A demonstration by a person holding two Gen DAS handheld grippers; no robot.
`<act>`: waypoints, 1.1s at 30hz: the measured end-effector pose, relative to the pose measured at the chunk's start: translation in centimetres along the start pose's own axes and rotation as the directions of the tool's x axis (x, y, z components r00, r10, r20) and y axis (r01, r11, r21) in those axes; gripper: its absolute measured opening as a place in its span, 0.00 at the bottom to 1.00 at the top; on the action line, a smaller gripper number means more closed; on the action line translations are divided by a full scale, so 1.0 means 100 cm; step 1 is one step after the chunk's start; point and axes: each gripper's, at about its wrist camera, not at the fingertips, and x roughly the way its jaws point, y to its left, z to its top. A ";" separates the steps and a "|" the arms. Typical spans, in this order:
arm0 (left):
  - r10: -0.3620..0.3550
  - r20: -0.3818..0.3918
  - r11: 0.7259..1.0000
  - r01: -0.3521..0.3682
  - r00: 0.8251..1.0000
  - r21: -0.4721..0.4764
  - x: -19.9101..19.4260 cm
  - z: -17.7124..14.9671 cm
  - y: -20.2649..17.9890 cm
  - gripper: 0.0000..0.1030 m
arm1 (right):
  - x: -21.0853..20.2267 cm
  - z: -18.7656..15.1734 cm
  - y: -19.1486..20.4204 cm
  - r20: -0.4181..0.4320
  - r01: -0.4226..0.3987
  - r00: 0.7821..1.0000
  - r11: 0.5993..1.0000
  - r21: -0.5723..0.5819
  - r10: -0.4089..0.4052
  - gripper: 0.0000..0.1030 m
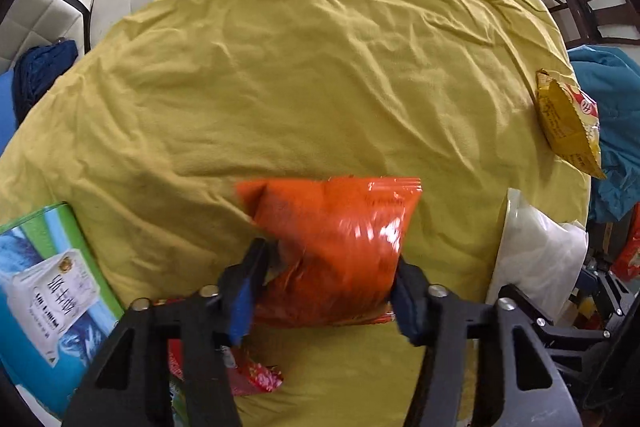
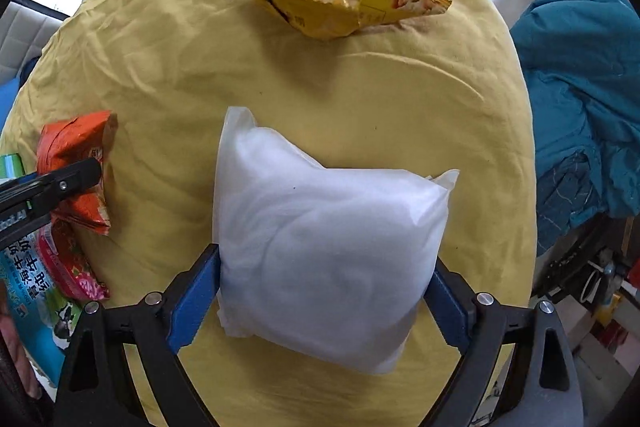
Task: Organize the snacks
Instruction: 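Grasp the orange chip bag with the left tool while the right tool grasps the white bag, then carry both bags into the box and open both tools to release them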
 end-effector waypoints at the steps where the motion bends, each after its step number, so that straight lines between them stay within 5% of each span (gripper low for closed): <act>1: 0.001 0.002 1.000 -0.001 1.000 -0.004 0.001 0.000 0.000 0.43 | 0.002 0.001 0.000 -0.003 -0.003 1.000 1.000 0.003 0.003 0.92; 15: 0.002 0.127 0.997 0.007 0.992 -0.075 -0.027 -0.050 0.010 0.34 | -0.007 -0.010 -0.013 0.061 -0.026 0.998 0.999 0.035 0.024 0.72; 25: 0.001 0.178 0.998 0.011 0.984 -0.064 -0.052 -0.090 -0.004 0.34 | -0.031 -0.035 -0.001 0.111 -0.073 0.991 0.997 0.016 0.071 0.70; 33: 0.031 0.281 0.999 -0.020 0.959 -0.043 -0.098 -0.130 -0.016 0.34 | -0.074 -0.071 0.001 0.184 -0.109 0.976 0.994 -0.031 0.113 0.70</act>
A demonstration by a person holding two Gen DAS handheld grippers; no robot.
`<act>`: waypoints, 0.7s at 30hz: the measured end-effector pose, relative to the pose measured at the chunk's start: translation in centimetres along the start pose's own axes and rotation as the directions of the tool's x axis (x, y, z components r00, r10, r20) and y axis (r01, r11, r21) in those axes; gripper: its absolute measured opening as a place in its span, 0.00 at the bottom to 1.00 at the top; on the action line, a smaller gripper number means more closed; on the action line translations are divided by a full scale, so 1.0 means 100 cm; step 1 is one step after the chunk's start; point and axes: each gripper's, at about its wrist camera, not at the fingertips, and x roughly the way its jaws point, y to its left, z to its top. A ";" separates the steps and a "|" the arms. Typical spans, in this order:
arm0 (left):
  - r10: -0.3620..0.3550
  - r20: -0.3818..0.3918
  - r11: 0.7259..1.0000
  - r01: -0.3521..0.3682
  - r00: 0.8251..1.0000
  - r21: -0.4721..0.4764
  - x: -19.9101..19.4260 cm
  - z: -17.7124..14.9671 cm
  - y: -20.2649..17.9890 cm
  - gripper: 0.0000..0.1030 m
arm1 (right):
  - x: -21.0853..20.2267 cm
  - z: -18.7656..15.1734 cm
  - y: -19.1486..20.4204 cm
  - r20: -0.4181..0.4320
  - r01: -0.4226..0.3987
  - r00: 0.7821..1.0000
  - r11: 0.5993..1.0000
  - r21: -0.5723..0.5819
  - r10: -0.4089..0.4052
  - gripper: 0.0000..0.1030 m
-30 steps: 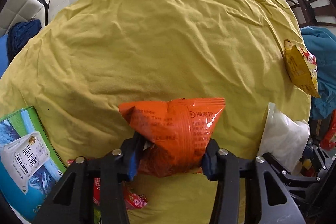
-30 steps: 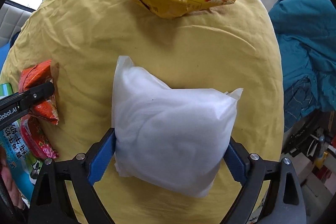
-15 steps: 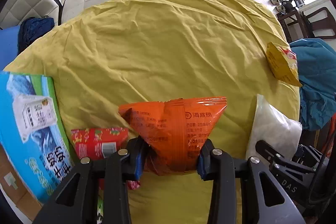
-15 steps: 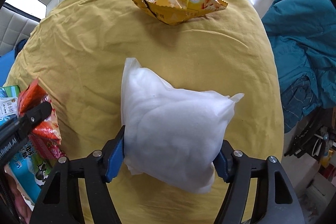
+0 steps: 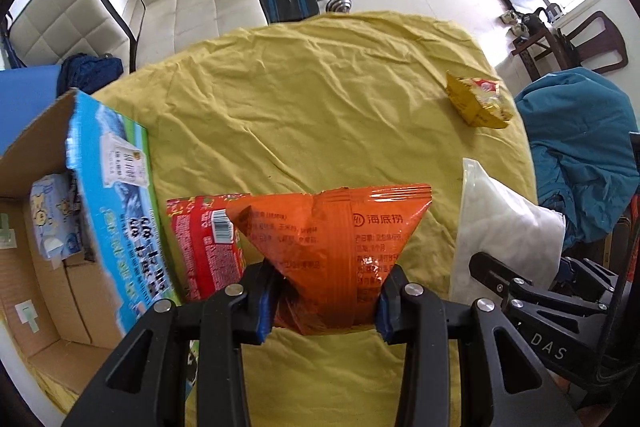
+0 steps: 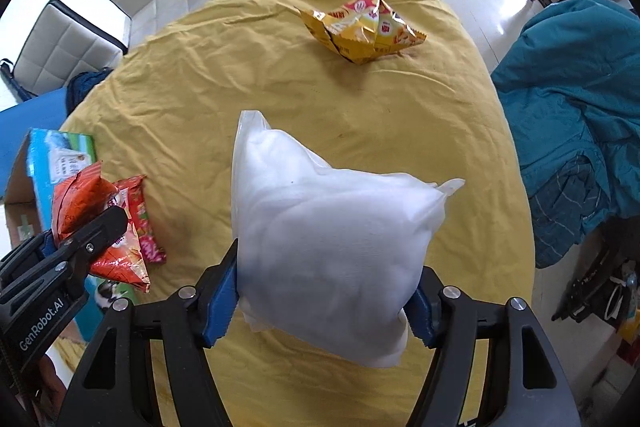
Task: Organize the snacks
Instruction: 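Carry both bags into the box and open both tools to release them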
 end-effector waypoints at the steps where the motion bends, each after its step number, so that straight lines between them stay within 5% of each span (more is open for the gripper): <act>1: 0.003 0.011 1.000 -0.003 1.000 0.001 -0.005 -0.001 0.001 0.34 | -0.011 -0.008 0.006 0.010 -0.005 1.000 1.000 -0.010 0.005 0.70; 10: -0.038 0.116 0.998 0.043 0.993 -0.045 -0.072 -0.023 0.013 0.34 | -0.069 -0.036 0.039 0.084 -0.085 0.992 0.991 -0.101 0.094 0.70; 21: -0.072 0.196 0.986 0.099 0.978 -0.132 -0.136 -0.047 0.113 0.34 | -0.118 -0.066 0.136 0.128 -0.171 0.972 0.966 -0.195 0.198 0.70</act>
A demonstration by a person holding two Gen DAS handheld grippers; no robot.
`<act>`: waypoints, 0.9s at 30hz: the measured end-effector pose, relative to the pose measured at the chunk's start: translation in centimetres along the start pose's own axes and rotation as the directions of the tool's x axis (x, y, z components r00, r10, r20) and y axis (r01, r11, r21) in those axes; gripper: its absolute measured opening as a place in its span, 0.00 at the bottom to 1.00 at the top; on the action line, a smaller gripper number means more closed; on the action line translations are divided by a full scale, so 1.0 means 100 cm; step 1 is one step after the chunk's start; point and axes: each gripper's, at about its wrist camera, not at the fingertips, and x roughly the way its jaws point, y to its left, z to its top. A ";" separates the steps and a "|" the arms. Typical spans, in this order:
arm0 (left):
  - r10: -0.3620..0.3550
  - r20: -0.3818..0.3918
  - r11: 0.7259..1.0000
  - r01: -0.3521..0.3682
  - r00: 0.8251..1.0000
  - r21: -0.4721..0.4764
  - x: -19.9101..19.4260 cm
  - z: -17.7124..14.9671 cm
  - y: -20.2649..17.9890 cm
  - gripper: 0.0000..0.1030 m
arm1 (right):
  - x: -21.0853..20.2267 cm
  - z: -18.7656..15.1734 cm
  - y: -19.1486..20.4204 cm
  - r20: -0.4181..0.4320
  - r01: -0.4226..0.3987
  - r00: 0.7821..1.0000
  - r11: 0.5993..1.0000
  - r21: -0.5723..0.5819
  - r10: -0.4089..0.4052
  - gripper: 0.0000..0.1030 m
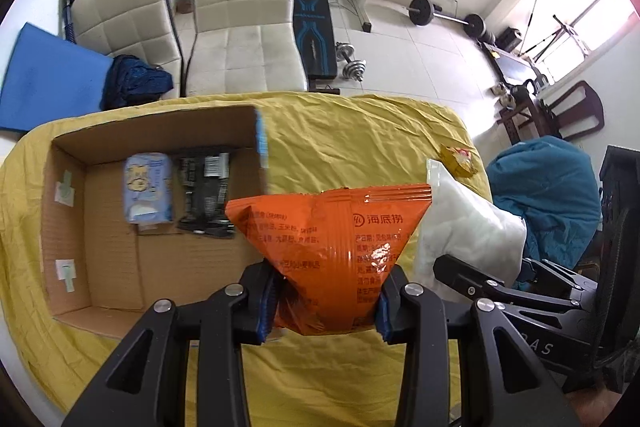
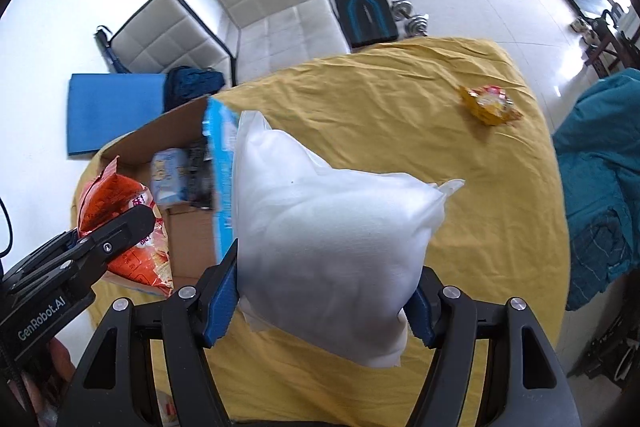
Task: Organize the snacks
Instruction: 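Carry both bags into the box and open both tools to release them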
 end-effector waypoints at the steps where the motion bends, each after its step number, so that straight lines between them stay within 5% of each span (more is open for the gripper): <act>1: -0.004 0.003 1.000 0.004 1.000 -0.009 -0.005 0.001 0.011 0.34 | 0.001 0.001 0.014 0.004 -0.010 1.000 1.000 -0.005 0.010 0.70; 8: 0.048 0.020 0.997 -0.047 0.999 -0.054 -0.032 0.007 0.103 0.34 | 0.022 0.001 0.105 -0.002 -0.047 0.999 0.998 -0.043 0.047 0.70; 15: 0.082 -0.041 0.992 -0.086 0.996 -0.093 -0.019 0.004 0.176 0.34 | 0.078 -0.004 0.183 -0.074 -0.036 0.997 0.995 -0.094 0.029 0.70; 27: 0.082 -0.212 0.982 -0.115 0.974 -0.147 0.066 0.000 0.260 0.34 | 0.215 -0.022 0.215 -0.278 0.062 0.954 0.983 -0.175 -0.109 0.70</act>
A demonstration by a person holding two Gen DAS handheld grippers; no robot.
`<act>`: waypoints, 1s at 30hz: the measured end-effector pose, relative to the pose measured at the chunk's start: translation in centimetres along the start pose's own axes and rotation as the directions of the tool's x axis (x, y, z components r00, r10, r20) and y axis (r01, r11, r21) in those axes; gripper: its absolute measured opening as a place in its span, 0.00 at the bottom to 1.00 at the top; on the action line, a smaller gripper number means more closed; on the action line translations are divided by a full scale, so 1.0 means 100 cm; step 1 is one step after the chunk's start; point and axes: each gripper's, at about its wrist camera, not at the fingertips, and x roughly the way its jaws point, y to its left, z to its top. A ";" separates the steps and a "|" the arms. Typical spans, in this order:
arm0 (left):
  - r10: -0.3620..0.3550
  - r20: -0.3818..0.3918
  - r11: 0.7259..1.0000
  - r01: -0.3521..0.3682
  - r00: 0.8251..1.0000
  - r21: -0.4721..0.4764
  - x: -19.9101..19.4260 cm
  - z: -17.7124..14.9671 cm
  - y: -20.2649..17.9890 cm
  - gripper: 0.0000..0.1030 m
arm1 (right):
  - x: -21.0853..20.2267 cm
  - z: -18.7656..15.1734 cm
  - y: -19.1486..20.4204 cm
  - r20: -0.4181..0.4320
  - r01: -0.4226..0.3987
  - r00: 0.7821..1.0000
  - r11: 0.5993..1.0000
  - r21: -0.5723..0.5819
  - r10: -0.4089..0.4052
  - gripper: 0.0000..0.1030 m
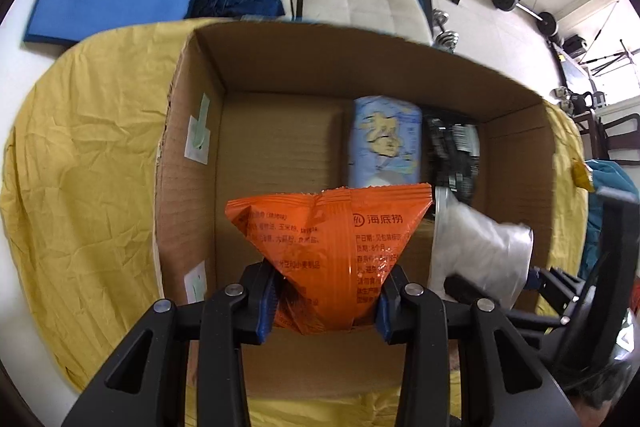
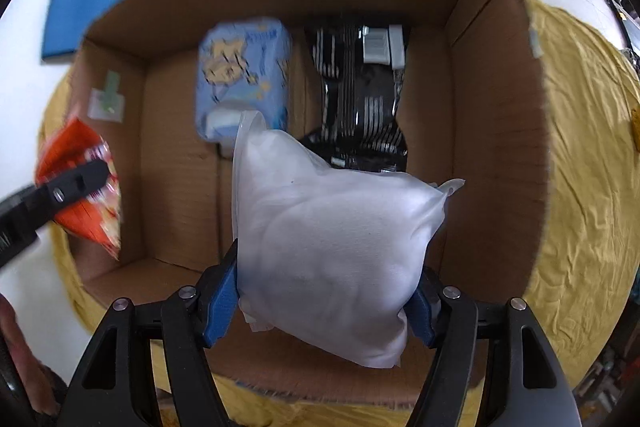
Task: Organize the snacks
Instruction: 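Carry both bags into the box and open both tools to release them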
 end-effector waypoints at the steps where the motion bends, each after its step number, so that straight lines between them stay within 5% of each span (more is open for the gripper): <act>1: 0.005 -0.008 1.000 -0.005 1.000 -0.002 0.005 0.003 0.001 0.34 | 0.009 0.000 -0.001 -0.018 0.009 1.000 1.000 0.001 -0.009 0.70; 8: 0.009 -0.060 1.000 -0.010 0.998 -0.012 0.040 0.027 0.008 0.34 | 0.045 -0.001 -0.010 -0.071 0.036 0.997 0.999 0.017 -0.034 0.72; 19: 0.045 -0.133 0.999 -0.043 0.990 0.022 0.088 0.068 0.004 0.35 | 0.046 0.014 -0.007 -0.107 0.027 0.994 0.999 0.024 -0.024 0.81; 30: 0.044 -0.123 0.999 -0.046 0.991 -0.013 0.072 0.073 0.004 0.61 | 0.010 0.033 0.002 -0.054 0.041 0.998 0.998 0.054 -0.038 0.89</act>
